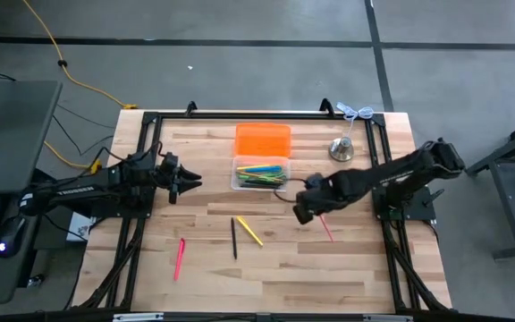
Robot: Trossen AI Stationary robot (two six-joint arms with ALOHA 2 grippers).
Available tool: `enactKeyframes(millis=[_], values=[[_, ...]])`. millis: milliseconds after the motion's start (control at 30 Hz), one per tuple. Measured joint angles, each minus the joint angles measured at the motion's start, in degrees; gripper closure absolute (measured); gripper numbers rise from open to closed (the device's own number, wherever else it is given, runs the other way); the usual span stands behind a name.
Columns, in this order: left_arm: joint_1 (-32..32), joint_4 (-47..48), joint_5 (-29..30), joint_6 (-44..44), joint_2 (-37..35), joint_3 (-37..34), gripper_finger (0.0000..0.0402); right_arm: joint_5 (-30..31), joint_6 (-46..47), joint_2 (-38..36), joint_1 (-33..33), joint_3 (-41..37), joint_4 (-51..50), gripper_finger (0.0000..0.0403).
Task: Pick & place school supplies into a supply box
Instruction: Put the pink pencil into the orange supply box
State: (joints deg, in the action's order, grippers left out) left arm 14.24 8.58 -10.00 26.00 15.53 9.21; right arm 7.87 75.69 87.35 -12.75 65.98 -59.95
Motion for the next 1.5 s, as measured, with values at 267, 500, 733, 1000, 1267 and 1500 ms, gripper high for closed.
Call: enactKeyframes(millis=[267,500,733,1000,1267,1500], values=[[0.0,-2.9,0.0,0.2,-0.2,-2.2,0.0234,3.5,-11.1,0.0,5.7,9.2,-2.3,0.0403],[0.0,-3.0,0.0,1.5,-0.2,-4.1,0.0234,5.6,-19.9,0.0,9.4,15.4,-2.6,0.0403],[0.0,-3.0,0.0,1.8,-0.2,-4.4,0.0234,5.7,-27.7,0.0,11.6,19.0,-1.1,0.0402],[0.0,-3.0,0.0,1.8,-0.2,-4.4,0.0234,-1.0,-40.0,0.0,13.1,19.6,8.8,0.0402],[0.0,-2.9,0.0,1.8,-0.2,-4.4,0.0234,-13.4,-52.3,0.0,14.1,19.6,21.6,0.0402],[0.0,-2.3,0.0,1.8,-0.1,-4.4,0.0234,-23.5,-58.2,0.0,15.2,19.6,30.6,0.0402]])
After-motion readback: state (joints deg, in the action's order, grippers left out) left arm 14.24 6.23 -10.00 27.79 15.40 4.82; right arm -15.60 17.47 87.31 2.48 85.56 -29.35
